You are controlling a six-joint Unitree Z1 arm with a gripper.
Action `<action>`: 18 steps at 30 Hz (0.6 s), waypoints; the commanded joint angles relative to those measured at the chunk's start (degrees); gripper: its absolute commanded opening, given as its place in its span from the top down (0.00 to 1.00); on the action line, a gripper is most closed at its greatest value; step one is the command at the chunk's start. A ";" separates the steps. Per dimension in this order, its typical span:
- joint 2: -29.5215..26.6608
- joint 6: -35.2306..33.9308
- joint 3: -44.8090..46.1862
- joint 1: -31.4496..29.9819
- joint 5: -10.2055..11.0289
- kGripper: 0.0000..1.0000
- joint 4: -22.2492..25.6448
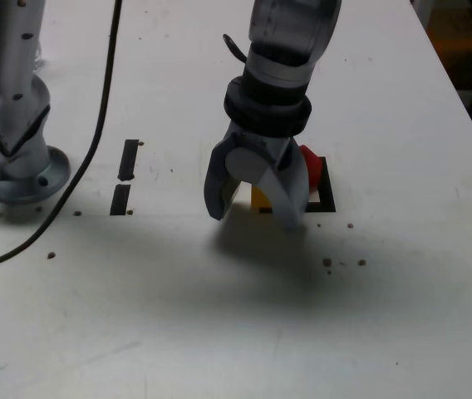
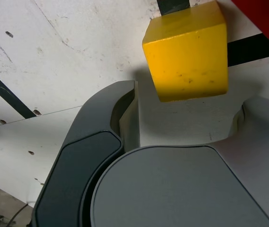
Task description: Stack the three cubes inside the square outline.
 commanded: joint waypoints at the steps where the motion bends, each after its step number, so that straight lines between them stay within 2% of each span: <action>1: 0.18 0.17 0.01 -0.06 -0.11 0.20 0.05; 18: 0.59 2.33 0.69 0.73 0.27 0.20 0.27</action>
